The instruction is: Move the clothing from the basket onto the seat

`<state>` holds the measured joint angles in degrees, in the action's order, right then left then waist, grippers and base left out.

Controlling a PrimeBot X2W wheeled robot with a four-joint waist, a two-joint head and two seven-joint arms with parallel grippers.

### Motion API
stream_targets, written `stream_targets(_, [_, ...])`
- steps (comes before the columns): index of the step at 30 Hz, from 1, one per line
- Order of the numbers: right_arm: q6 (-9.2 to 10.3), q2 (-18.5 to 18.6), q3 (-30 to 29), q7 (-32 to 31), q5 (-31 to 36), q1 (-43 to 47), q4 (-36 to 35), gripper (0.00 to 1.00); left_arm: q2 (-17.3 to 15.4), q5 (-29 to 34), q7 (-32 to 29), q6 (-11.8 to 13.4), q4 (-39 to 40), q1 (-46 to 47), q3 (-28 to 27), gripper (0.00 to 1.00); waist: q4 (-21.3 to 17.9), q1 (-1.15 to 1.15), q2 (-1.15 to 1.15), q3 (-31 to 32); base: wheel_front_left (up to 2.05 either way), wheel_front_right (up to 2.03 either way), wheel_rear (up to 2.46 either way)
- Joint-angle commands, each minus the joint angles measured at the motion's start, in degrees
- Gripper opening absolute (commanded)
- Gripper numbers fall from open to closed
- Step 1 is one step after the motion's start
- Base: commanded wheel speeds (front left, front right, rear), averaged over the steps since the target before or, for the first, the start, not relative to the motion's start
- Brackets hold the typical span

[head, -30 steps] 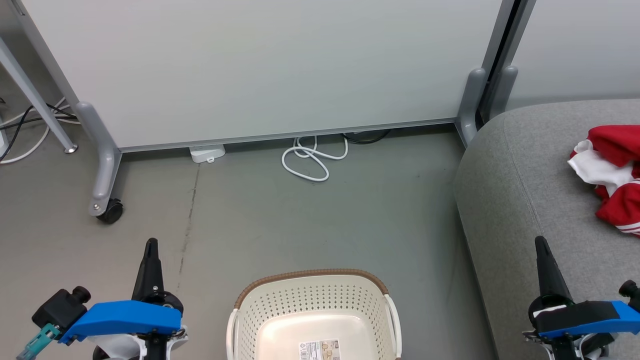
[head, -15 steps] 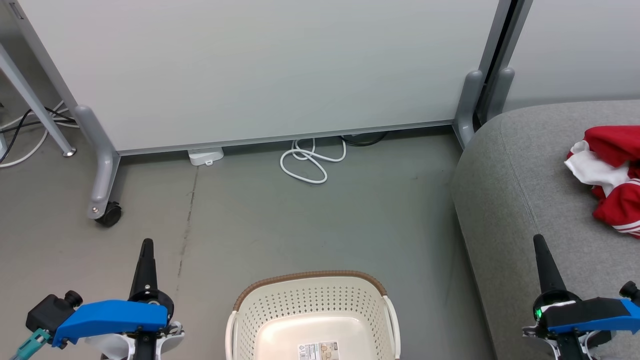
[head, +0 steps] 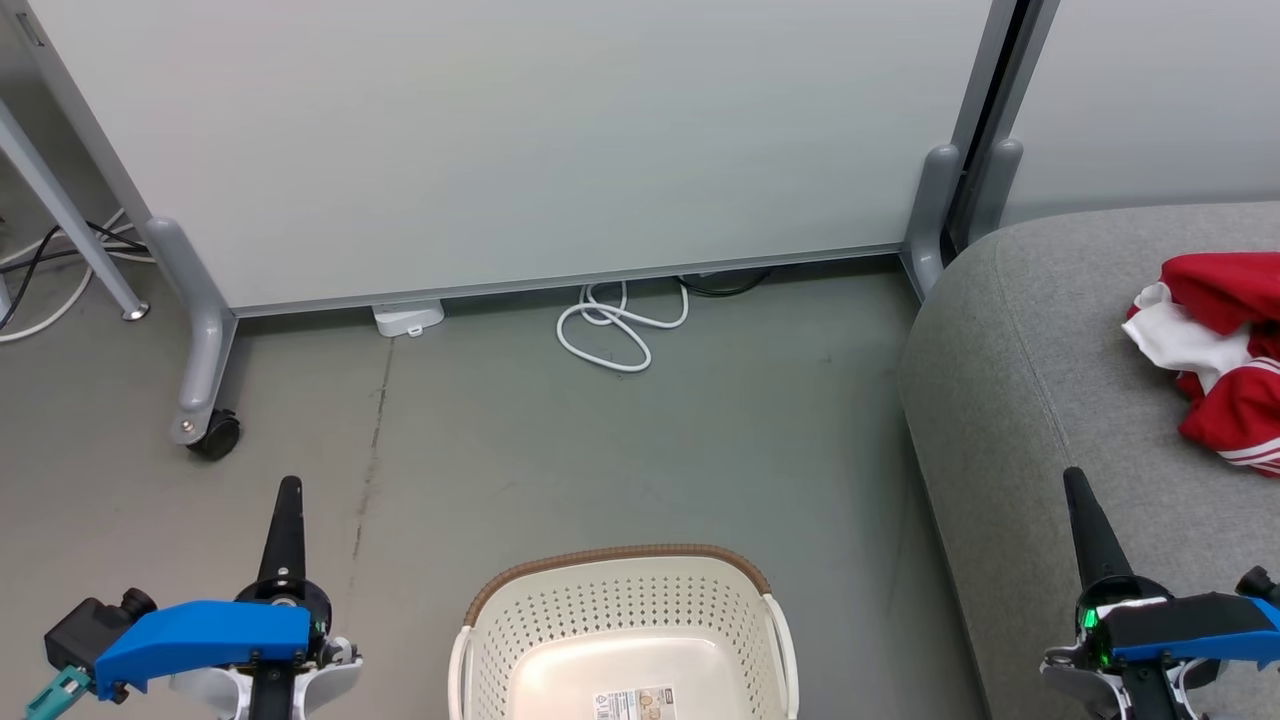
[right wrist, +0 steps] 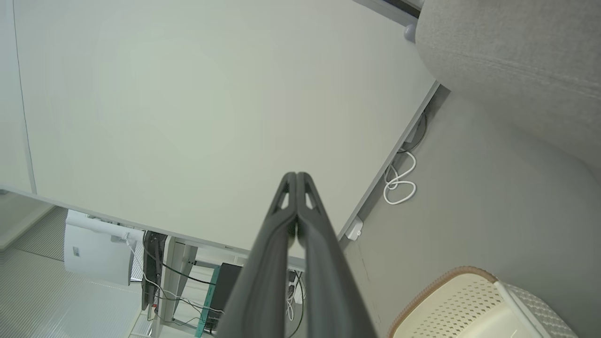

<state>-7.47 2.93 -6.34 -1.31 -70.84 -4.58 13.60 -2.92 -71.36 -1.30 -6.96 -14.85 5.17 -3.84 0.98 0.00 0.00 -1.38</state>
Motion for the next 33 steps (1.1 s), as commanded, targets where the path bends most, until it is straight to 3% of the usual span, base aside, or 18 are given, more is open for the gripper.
stream_targets(1, [-0.03, 0.0, -0.1, -0.3, -1.4, -1.3, -0.2, 0.00, 0.0, -1.2, -0.4, -0.3, 0.6, 1.3, -0.4, 0.00, 0.0, 0.00, 0.00, 0.0, 0.00, 0.00, 0.00])
stream_targets(33, [-0.04, 0.0, -0.2, -4.1, -16.3, -1.7, 0.3, 0.00, 0.0, -15.8, -4.1, -0.7, 0.8, 1.3, -2.2, 0.00, -0.7, 0.00, 0.00, 0.8, 0.00, 0.00, 0.00])
